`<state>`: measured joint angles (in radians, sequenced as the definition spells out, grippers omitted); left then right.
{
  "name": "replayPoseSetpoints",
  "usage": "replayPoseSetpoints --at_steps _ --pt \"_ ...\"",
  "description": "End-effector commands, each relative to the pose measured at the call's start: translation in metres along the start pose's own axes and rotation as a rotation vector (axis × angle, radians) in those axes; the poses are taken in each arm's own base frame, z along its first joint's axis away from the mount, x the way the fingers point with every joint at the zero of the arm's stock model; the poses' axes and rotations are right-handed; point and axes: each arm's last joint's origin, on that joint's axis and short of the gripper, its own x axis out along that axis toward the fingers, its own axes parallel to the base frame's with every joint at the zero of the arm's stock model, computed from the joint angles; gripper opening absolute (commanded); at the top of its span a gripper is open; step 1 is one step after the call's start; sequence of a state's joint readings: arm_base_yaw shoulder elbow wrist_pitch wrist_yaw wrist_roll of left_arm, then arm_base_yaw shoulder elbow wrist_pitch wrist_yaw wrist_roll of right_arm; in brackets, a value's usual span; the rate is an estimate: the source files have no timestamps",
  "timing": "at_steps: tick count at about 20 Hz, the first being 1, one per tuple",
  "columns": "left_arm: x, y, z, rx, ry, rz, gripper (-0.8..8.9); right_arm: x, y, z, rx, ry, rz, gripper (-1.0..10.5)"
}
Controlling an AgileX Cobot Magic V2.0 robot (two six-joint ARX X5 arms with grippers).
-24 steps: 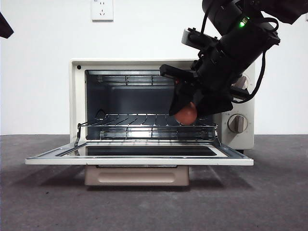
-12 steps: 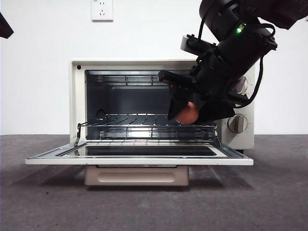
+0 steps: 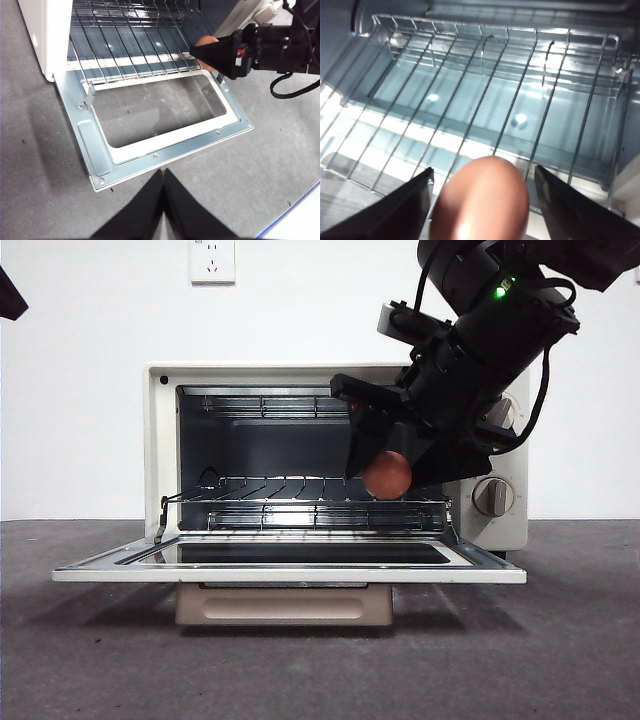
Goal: Eggoven
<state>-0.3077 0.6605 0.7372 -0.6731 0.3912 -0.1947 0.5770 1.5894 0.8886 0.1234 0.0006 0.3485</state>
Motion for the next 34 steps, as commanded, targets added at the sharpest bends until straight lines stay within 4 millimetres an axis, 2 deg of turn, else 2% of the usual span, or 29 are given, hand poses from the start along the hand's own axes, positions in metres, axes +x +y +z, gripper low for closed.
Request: replayPoseSetpoints --at_steps 1,5,8,12,15,20,24,29,34 --pt "0.0 0.0 0.001 0.004 -0.004 -0.003 0.06 -0.003 0.005 0.005 0.002 -0.018 0.015 3.2" --pt "0.0 0.0 0.002 0.012 -0.005 -0.002 0.06 -0.021 0.008 0.012 0.002 -0.032 0.019 3.2" --pt "0.002 0.001 0.003 0.025 -0.007 0.007 0.06 -0.048 0.011 0.021 0.002 -0.046 0.019 3.2" --pt "0.013 0.011 0.004 -0.003 -0.012 0.038 0.06 -0.104 0.018 0.032 -0.005 -0.098 0.053 3.2" --pt "0.03 0.027 -0.006 -0.068 -0.013 0.057 0.06 -0.151 0.019 0.033 -0.015 -0.137 0.077 3.2" --pt "0.065 0.061 -0.029 -0.164 0.017 0.074 0.06 -0.22 0.013 0.021 -0.03 -0.19 0.098 3.2" --pt "0.092 0.082 -0.029 -0.19 0.023 0.095 0.06 -0.259 0.006 0.007 -0.029 -0.226 0.11 3.2" --pt "0.13 0.105 -0.038 -0.228 0.079 0.104 0.06 -0.283 0.001 -0.004 -0.028 -0.268 0.124 3.2" --pt "0.156 0.117 -0.046 -0.306 0.083 0.007 0.06 -0.289 0.0 -0.006 -0.027 -0.28 0.128 3.2"
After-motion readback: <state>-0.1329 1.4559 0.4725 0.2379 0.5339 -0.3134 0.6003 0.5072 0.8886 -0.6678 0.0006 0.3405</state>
